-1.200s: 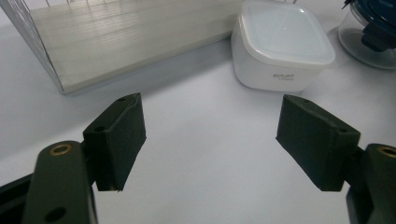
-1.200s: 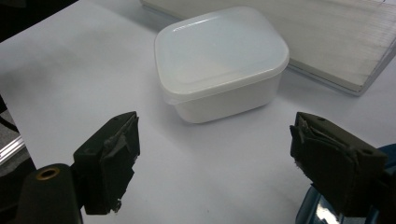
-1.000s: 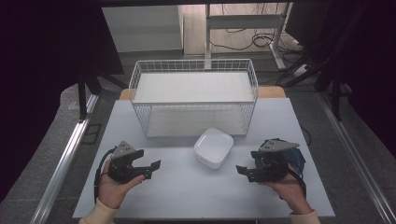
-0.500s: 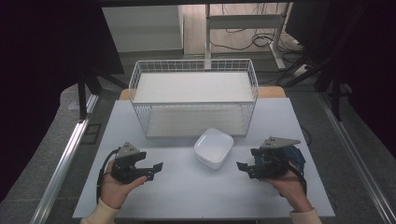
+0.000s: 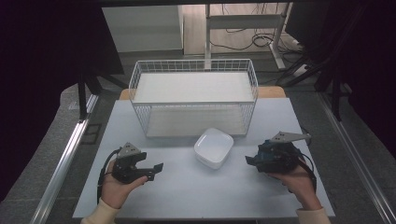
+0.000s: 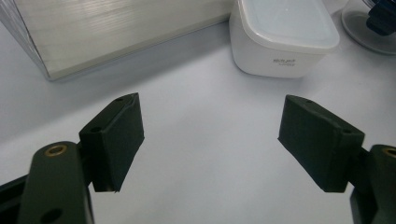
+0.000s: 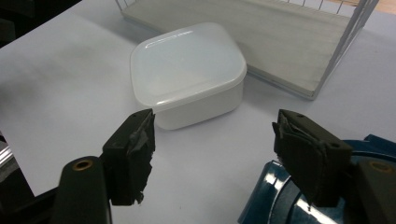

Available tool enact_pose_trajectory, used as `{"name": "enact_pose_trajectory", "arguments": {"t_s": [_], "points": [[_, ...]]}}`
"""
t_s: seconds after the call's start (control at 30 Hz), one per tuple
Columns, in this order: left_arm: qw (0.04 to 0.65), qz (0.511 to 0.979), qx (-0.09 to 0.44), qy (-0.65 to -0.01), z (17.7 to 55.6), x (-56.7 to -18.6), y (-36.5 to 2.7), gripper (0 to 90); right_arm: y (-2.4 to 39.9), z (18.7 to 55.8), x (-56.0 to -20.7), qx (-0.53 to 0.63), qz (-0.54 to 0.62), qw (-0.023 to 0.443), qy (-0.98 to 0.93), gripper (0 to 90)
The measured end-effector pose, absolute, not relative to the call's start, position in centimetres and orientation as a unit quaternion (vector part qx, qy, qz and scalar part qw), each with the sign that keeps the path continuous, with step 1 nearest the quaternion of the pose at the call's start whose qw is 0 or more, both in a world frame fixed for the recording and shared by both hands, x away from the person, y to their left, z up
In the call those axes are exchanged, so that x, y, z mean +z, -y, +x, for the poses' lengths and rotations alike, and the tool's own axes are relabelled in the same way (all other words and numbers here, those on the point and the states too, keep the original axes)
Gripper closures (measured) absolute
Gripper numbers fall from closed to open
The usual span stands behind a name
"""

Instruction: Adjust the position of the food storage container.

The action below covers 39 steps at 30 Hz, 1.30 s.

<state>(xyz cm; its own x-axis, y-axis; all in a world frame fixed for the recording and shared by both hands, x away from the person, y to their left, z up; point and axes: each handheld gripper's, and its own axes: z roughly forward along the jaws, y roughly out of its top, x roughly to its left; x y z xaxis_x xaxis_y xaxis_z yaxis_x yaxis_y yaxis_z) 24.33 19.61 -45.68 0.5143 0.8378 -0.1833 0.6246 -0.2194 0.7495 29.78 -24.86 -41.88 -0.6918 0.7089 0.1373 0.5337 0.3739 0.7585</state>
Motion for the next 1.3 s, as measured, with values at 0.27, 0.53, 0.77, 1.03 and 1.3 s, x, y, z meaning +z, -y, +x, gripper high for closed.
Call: {"name": "enact_pose_trajectory", "arguments": {"t_s": [0.27, 0.53, 0.77, 1.03, 1.3], "points": [[0.404, 0.77, 0.135, -0.475, 24.4, -45.7, -19.7, 21.7, 26.2, 30.8, -41.0, 0.412, 0.391, 0.117, -0.815, 33.3], [0.401, 0.771, 0.136, -0.477, 24.4, -45.8, -19.7, 21.2, 27.4, 31.1, -40.6, 0.413, 0.403, 0.128, -0.807, 36.1], [0.399, 0.771, 0.139, -0.476, 24.4, -45.9, -19.7, 21.1, 28.9, 31.2, -40.2, 0.407, 0.423, 0.146, -0.796, 39.8], [0.395, 0.773, 0.139, -0.476, 24.5, -46.0, -19.7, 21.1, 31.1, 31.8, -40.3, 0.408, 0.443, 0.141, -0.786, 44.3], [0.391, 0.775, 0.139, -0.476, 24.6, -46.2, -19.8, 21.1, 32.7, 32.1, -40.6, 0.383, 0.463, 0.168, -0.782, 53.9]]}}
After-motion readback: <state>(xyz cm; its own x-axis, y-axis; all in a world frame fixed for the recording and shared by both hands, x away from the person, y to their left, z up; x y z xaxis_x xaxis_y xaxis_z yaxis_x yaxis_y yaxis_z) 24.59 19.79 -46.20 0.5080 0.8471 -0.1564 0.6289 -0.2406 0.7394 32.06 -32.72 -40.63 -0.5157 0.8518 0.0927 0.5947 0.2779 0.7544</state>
